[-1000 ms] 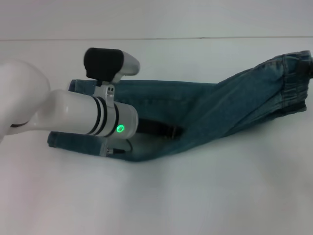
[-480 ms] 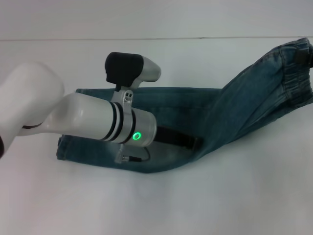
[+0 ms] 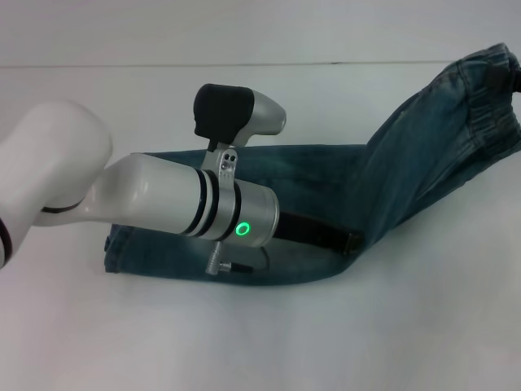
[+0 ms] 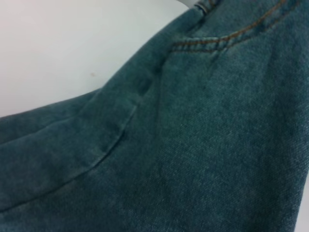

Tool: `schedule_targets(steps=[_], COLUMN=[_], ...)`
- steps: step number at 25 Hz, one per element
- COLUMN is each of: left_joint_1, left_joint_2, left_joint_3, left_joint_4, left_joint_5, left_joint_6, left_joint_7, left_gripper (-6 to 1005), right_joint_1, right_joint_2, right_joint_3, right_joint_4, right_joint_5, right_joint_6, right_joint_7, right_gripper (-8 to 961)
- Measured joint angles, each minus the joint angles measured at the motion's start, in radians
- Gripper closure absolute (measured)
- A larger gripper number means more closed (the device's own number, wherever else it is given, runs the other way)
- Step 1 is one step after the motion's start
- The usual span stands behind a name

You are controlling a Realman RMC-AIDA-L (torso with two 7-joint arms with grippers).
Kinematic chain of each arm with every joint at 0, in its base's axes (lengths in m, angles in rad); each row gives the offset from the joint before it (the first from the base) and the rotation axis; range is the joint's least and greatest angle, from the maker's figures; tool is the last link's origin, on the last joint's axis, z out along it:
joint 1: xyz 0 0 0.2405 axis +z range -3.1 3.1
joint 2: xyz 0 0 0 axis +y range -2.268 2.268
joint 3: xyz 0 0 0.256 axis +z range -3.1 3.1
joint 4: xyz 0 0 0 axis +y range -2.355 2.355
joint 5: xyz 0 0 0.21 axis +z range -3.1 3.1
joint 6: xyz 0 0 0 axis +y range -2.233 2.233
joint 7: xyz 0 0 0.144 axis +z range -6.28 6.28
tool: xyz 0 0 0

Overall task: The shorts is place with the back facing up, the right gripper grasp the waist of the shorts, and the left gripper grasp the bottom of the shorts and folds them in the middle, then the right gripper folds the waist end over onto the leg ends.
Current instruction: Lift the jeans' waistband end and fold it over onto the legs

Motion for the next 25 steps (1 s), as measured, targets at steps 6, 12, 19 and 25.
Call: schedule_targets(steps=[6,12,19,25], left_joint_1=[-0.010,-0.015,-0.005,0.021], left_joint_2=[0.000,0.000,0.001,0.006], left_joint_3=[0.038,0.066,0.022,-0.106], left_joint_4=[-0.006,-0.007,-0.006,0.000], left_joint_5=[-0.055,-0.098,-0.095,-0.034], left_joint_6=[0.004,0.020,0.017,-0.014], left_joint_7=[0.028,0.060,0.072,0.091], left_gripper=[945,944,937,928], right_joint_1=[0.008,0.020,0.031,0.042], right_joint_2=[0.000,0.002,0.001,0.003], right_joint_3=[-0.020,-0.025,-0.026,-0.034], right_joint_4=[-0.041,-0.059,-0.064,-0.064], right_joint_5=[0.000,0.001,0.002,0.003], right_joint_6=[-0.002,-0.018,-0.026,-0.028], right_joint_7=[0.022,0.038,0.044,0.048], right_gripper=[853,853,853,853])
